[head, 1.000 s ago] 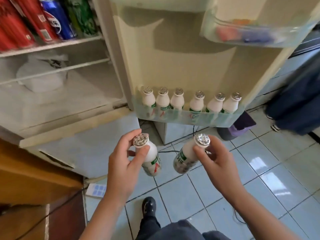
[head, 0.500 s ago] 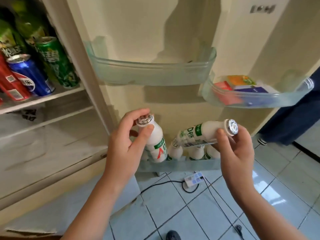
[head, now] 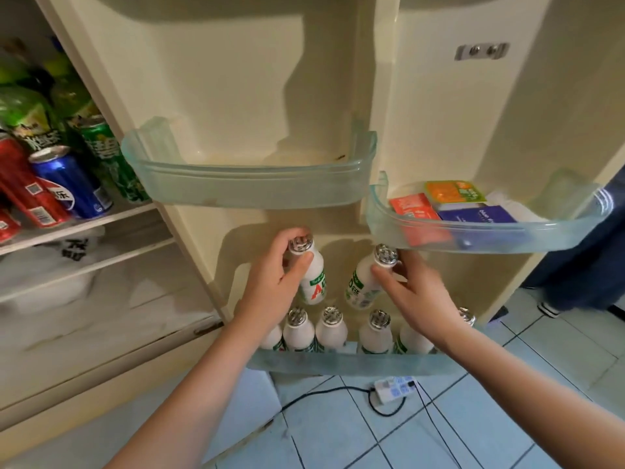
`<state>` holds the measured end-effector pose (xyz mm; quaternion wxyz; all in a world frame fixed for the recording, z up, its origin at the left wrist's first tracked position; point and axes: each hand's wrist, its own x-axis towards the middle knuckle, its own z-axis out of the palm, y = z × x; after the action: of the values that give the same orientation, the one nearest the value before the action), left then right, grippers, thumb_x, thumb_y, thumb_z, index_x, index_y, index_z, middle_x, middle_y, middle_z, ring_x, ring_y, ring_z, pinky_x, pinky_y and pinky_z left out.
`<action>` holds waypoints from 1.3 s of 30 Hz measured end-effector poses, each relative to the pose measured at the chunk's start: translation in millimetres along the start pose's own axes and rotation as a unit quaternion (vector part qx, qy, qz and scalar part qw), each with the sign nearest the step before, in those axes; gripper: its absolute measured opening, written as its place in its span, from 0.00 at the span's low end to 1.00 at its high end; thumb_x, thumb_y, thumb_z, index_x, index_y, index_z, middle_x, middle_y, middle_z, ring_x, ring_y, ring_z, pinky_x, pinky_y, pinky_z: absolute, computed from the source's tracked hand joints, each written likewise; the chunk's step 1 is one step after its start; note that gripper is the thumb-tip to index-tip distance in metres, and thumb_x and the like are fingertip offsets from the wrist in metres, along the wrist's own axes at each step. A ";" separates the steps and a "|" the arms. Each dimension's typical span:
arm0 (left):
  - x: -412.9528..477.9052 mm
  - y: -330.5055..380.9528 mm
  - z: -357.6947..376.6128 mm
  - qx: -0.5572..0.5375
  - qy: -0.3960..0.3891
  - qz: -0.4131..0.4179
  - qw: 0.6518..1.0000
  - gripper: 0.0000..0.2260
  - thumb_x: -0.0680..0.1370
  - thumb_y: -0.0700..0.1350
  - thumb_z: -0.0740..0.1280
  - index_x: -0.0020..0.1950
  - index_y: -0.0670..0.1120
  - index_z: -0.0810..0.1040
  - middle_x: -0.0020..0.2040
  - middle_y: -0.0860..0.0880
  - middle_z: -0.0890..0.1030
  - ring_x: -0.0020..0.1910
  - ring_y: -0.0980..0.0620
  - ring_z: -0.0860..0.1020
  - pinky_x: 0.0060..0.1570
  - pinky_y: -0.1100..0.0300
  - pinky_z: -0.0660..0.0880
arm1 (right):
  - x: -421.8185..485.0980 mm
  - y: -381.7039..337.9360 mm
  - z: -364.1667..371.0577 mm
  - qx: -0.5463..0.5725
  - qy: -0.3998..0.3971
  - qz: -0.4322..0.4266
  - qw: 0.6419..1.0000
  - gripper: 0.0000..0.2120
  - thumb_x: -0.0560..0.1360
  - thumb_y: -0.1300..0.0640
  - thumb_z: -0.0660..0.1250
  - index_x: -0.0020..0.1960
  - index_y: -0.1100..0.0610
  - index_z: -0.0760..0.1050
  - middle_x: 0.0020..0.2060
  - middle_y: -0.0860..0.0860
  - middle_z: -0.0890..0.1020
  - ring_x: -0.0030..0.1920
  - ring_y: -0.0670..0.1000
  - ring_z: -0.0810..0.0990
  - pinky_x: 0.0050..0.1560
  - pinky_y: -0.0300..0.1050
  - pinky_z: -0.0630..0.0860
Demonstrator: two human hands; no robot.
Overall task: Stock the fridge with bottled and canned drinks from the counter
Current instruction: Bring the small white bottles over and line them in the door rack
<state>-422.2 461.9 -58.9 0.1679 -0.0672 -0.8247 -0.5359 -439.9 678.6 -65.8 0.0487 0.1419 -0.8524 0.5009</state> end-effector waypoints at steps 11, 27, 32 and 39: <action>-3.7 -40.4 15.9 0.129 -0.090 -0.050 0.986 0.15 0.77 0.46 0.67 0.60 0.61 0.70 0.53 0.67 0.74 0.53 0.66 0.74 0.51 0.70 0.69 | 16.2 22.9 13.4 -0.107 -0.076 0.037 0.991 0.17 0.74 0.50 0.68 0.61 0.53 0.73 0.49 0.47 0.79 0.50 0.48 0.76 0.49 0.42 0.72; -5.1 -44.5 23.4 0.190 -0.159 -0.060 0.967 0.17 0.76 0.39 0.67 0.63 0.51 0.75 0.57 0.59 0.76 0.56 0.61 0.74 0.49 0.80 0.65 | 24.1 30.4 20.2 -0.123 -0.195 0.085 0.969 0.16 0.70 0.58 0.71 0.56 0.52 0.75 0.49 0.48 0.80 0.51 0.49 0.79 0.52 0.45 0.76; -13.4 -32.8 13.0 0.163 -0.083 -0.004 0.983 0.12 0.76 0.42 0.68 0.59 0.51 0.77 0.59 0.60 0.74 0.57 0.69 0.72 0.58 0.77 0.65 | 25.7 32.5 21.9 -0.140 -0.197 0.098 0.965 0.16 0.69 0.56 0.71 0.55 0.50 0.75 0.48 0.46 0.79 0.48 0.47 0.77 0.44 0.38 0.70; -31.2 -2.3 -30.0 0.176 0.193 0.193 0.946 0.09 0.76 0.40 0.64 0.54 0.45 0.78 0.50 0.56 0.76 0.48 0.58 0.76 0.49 0.63 0.75 | 24.7 29.8 19.7 -0.191 -0.221 0.097 0.951 0.19 0.74 0.52 0.67 0.64 0.53 0.72 0.56 0.50 0.79 0.53 0.49 0.76 0.51 0.40 0.70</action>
<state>-387.6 435.9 -60.6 0.4331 -0.0896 -0.8291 -0.3421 -471.0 670.5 -95.0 -0.1636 0.1534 -0.9313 0.2869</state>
